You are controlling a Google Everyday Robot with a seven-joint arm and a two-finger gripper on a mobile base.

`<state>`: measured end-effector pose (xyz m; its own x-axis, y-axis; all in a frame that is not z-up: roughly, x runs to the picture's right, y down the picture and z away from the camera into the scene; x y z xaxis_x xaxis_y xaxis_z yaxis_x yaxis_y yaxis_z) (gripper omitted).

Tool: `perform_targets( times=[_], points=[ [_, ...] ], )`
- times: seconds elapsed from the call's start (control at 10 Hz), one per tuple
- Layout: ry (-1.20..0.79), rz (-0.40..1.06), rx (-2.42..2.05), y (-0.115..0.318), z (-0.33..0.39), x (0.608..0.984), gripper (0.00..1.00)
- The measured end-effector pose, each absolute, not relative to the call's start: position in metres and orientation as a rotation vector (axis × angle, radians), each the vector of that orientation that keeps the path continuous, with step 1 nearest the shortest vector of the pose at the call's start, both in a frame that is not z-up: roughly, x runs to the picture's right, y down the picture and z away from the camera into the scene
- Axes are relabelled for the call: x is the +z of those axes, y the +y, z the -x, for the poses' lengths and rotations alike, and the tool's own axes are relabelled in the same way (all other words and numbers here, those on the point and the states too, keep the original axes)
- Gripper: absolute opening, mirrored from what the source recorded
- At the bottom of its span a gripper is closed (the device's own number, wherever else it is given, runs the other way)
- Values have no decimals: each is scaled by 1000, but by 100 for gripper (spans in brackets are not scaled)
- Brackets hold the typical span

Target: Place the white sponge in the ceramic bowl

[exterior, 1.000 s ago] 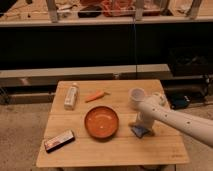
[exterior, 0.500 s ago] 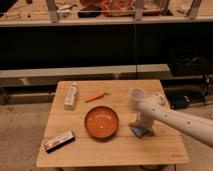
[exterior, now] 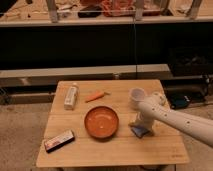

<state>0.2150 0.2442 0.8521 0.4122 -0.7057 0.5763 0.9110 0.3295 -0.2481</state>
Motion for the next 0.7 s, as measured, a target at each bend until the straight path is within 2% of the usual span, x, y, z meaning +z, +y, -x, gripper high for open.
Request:
perform_targets(
  times=[0.5, 0.7],
  points=[
    [-407, 602, -1085, 245, -214, 850, 80],
    [-412, 607, -1078, 247, -212, 852, 71]
  ],
)
